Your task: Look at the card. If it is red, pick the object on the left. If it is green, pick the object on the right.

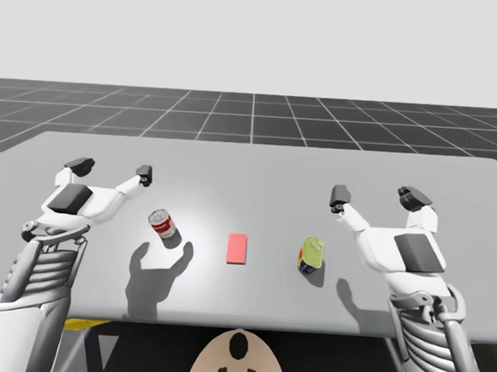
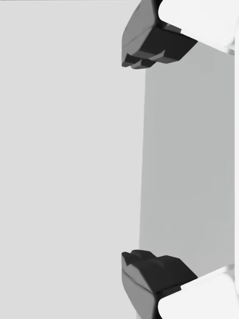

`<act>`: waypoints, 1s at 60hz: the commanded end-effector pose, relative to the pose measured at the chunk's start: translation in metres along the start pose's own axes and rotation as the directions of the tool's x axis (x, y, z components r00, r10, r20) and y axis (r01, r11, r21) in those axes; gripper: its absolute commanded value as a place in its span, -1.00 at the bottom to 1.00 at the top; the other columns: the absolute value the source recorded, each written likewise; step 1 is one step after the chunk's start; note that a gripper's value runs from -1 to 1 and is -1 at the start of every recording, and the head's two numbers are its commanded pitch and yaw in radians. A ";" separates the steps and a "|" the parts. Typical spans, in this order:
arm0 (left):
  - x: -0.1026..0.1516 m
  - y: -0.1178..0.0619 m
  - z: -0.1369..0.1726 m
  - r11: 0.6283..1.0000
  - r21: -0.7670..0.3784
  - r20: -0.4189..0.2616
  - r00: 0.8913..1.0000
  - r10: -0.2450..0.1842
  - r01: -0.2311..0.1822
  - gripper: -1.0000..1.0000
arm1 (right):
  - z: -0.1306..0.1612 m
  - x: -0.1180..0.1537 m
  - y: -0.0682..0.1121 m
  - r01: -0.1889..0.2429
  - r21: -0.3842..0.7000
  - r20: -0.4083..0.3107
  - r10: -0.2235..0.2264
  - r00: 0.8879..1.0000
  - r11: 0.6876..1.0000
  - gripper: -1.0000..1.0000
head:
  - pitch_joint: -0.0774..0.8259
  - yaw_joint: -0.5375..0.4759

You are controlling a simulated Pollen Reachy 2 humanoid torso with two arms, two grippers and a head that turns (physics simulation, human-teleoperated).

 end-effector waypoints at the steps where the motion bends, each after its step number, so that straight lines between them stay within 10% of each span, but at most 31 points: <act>1: 0.000 0.000 0.000 1.000 -0.001 0.000 1.000 -0.001 0.001 -1.00 | 0.002 0.000 0.001 0.009 -0.003 0.009 -0.009 1.000 1.000 -1.00 | -0.84 0.06; 60: 0.002 0.000 0.001 1.000 -0.008 -0.007 1.000 -0.029 0.029 -1.00 | 0.001 -0.001 0.005 -0.028 0.002 -0.002 0.028 1.000 1.000 -1.00 | 0.66 0.21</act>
